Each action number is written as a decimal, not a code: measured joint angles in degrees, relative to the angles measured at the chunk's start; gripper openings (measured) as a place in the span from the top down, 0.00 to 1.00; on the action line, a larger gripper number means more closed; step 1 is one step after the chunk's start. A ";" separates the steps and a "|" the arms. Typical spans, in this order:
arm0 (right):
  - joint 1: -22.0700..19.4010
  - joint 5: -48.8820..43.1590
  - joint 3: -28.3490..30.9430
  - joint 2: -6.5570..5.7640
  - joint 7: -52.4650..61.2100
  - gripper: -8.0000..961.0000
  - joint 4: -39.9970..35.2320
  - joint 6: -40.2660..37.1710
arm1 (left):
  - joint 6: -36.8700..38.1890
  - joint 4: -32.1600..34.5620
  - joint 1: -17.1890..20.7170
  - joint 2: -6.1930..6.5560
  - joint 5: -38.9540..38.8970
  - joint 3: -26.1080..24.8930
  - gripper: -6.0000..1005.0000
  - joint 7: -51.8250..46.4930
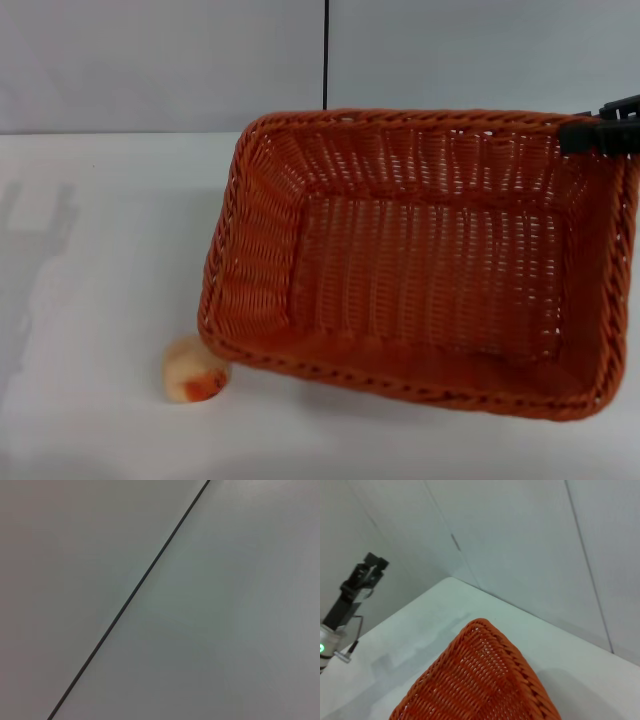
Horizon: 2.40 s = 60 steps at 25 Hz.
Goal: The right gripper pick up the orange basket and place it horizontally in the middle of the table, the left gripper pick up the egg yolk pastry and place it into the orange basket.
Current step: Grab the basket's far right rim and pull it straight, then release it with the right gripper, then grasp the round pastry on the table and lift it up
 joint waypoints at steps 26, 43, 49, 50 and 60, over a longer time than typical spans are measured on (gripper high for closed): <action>0.72 -6.40 -0.16 -3.06 -9.11 0.81 13.96 -0.43 | 2.28 -0.14 -1.23 0.00 0.16 0.17 0.20 0.00; -0.07 -7.16 0.88 -3.08 -7.77 0.71 15.26 8.50 | 2.79 0.13 -1.19 -0.09 0.36 0.17 0.20 0.00; -1.39 -3.34 10.72 0.01 -12.54 0.47 14.16 11.21 | 2.77 -0.24 -1.02 -0.02 0.55 1.40 0.20 0.00; -1.39 -3.34 10.72 0.01 -12.54 0.45 14.16 11.21 | 2.66 -0.69 -0.95 0.04 0.57 2.38 0.20 0.00; -14.02 30.23 21.51 6.54 -35.82 0.44 20.34 11.41 | 1.22 -21.45 2.58 1.90 1.12 25.53 0.20 -12.27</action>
